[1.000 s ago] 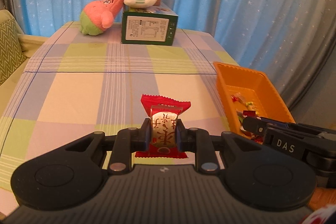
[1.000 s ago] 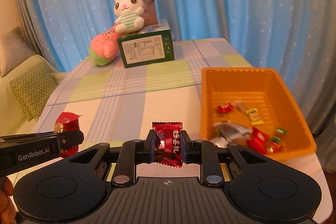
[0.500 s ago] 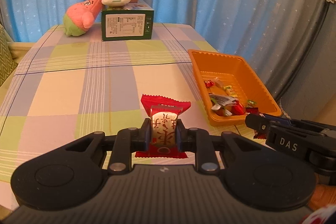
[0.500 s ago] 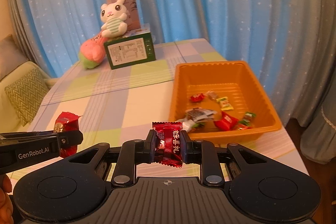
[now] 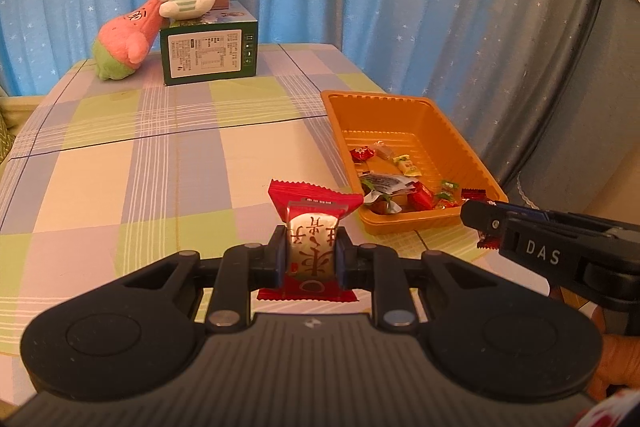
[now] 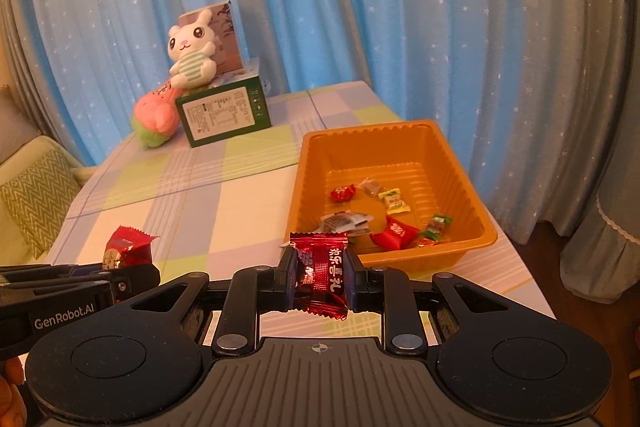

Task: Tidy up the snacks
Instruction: 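Carry both red candies over the orange tray and lower them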

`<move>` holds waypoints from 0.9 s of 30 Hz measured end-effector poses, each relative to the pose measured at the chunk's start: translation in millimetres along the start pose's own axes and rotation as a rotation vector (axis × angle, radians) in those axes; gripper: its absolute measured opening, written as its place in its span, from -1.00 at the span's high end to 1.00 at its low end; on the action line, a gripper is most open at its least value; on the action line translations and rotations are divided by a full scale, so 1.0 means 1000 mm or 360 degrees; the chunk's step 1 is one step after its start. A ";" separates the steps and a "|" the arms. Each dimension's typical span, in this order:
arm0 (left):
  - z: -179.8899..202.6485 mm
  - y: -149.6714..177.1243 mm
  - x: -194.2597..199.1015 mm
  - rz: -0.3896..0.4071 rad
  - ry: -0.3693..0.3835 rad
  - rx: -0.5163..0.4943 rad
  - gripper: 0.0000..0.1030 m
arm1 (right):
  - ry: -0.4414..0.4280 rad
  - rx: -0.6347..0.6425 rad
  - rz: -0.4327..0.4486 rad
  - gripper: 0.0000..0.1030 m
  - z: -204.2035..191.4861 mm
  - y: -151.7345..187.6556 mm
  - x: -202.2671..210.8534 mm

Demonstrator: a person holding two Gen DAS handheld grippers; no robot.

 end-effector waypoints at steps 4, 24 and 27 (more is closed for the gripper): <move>0.007 -0.001 -0.001 -0.0001 0.0014 -0.0020 0.60 | 0.0016 -0.0017 0.0013 0.53 0.007 -0.003 0.003; 0.045 -0.008 -0.019 -0.0033 0.0113 -0.0105 0.60 | 0.0139 -0.0090 0.0034 0.53 0.055 -0.009 0.009; 0.051 -0.010 -0.023 -0.0035 0.0128 -0.0122 0.60 | 0.0151 -0.0101 0.0033 0.53 0.061 -0.011 0.008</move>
Point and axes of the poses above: each gripper's, at about its wrist camera, not at the fingertips, and x roughly against the way its jaws point, z to its right, y to its underside, the point moved 3 cm from there along -x, roughly the way its jaws point, and after that the axes turned 7 degrees about x, right-handed, at the moved point
